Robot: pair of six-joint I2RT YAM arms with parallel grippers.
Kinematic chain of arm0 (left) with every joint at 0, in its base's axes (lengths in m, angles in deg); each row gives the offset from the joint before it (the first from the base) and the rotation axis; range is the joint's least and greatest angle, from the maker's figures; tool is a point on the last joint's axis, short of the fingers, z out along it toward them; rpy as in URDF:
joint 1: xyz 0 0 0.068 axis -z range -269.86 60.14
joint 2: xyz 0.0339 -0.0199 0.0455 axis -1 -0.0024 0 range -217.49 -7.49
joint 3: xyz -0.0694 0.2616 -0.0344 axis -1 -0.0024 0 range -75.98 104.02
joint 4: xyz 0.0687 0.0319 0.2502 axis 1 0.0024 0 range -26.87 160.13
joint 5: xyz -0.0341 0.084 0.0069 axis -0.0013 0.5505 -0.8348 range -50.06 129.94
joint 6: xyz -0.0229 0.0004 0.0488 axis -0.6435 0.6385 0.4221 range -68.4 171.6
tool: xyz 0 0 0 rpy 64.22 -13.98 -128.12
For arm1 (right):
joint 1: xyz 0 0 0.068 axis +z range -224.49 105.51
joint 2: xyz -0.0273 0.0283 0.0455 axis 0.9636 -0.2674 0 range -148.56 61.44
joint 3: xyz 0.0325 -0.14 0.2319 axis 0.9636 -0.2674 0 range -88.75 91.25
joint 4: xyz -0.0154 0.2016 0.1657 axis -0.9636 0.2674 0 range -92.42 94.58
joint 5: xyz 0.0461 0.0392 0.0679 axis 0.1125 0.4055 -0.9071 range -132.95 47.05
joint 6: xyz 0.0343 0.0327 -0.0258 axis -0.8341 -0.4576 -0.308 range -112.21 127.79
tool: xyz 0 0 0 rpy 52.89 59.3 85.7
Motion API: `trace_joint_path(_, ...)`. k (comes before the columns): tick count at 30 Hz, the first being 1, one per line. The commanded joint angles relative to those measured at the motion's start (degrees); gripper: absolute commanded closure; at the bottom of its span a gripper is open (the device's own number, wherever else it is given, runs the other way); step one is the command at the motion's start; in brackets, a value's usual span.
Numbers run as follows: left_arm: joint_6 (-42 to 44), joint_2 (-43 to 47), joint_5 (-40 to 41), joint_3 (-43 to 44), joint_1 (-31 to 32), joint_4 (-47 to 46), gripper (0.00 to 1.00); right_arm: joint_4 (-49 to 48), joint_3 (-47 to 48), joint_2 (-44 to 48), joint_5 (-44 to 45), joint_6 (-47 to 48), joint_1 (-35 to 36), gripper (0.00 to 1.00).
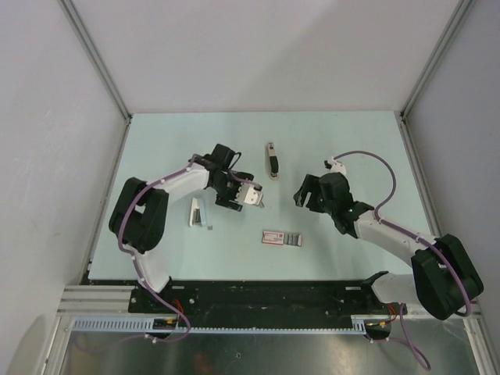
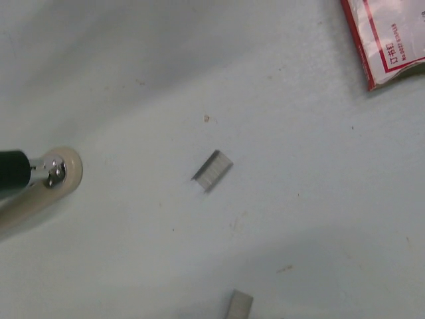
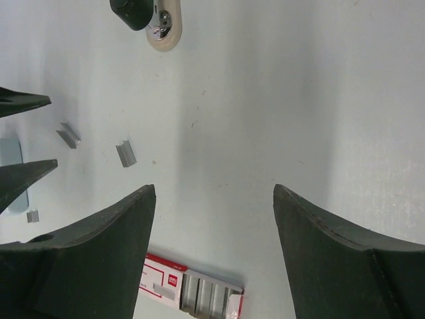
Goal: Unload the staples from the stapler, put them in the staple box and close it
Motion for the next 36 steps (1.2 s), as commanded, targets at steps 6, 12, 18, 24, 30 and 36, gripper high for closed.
trace_joint_path(6, 13.06, -6.25, -0.11, 9.21, -0.34, 16.32, 0.23, -3.2, -3.02, 2.85, -6.73, -0.98, -4.24, 0.29)
trace_joint_path(12, 13.96, -8.98, 0.64, 12.6, 0.45, 19.47, 0.28, -2.79, -3.93, 3.67, -7.45, -1.93, -5.03, 0.37)
trace_joint_path(18, 14.42, -11.5, 1.51, 15.48, 1.08, 21.84, 0.36, -2.63, -3.91, 3.42, -8.77, -2.16, -5.1, 0.41)
trace_joint_path(24, 14.68, -13.14, 2.6, 16.99, 1.6, 23.56, 0.46, -2.67, -3.91, 3.09, -9.62, -2.53, -5.21, 0.43)
trace_joint_path(30, 13.93, -14.08, 3.14, 18.22, 2.05, 24.74, 0.56, -2.47, -3.91, 3.07, -10.01, -2.61, -5.27, 0.43)
trace_joint_path(36, 12.42, -14.98, 4.05, 19.31, 2.76, 25.3, 0.61, -2.17, -3.91, 2.88, -10.08, -2.91, -5.36, 0.43)
